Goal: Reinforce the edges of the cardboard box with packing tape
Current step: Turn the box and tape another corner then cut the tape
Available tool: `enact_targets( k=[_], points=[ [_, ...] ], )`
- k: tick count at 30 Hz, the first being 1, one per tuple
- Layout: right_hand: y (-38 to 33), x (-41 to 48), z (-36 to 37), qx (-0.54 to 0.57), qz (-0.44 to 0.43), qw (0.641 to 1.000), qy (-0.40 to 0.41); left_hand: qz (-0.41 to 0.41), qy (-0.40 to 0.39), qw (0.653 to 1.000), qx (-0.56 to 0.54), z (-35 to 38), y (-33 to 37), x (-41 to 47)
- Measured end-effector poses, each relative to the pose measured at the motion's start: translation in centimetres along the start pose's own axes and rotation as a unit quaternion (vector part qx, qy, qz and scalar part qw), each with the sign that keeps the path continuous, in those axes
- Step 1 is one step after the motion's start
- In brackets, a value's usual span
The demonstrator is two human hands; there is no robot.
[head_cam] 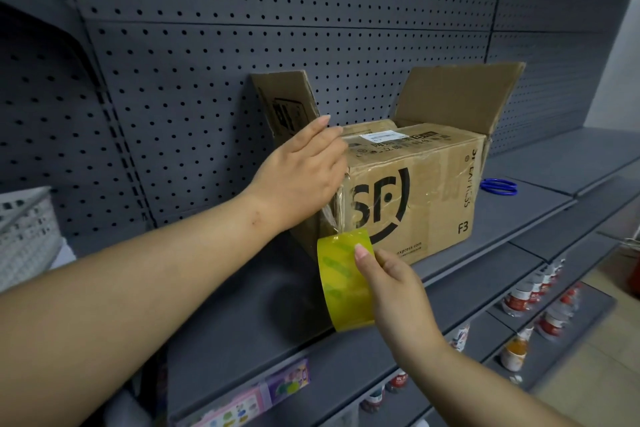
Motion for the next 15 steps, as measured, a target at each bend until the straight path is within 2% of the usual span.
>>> enact_targets(
  k=[3,6,8,12,15],
  points=[
    [0.1,0.0,0.1,0.008,0.001,1.000,0.000,-0.052,0.003,0.998,-0.045,-0.5,-0.4,0.4],
    [0.1,-0.1,0.1,0.014,0.002,1.000,0.000,-0.036,0.005,0.993,-0.115,-0.6,-0.8,0.4],
    [0.1,-0.1,0.1,0.024,0.006,1.000,-0.002,0.023,0.014,0.990,-0.137,-0.6,-0.8,-0.1],
    [0.2,0.1,0.1,0.029,0.012,1.000,0.000,0.212,0.018,0.968,-0.129,0.4,-0.2,-1.3],
    [0.0,0.2,-0.1,0.023,0.019,1.000,0.002,0.249,-0.010,0.963,-0.107,1.9,-0.2,-1.7]
  ],
)
Point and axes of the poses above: each hand's wrist, its own x-axis towards the middle knuckle, its own z-axis out of the palm, y = z × x, the point moved 1 cm from there along x, towards the middle knuckle, and after that the axes turned 6 degrees about z, right-handed, at the moved point
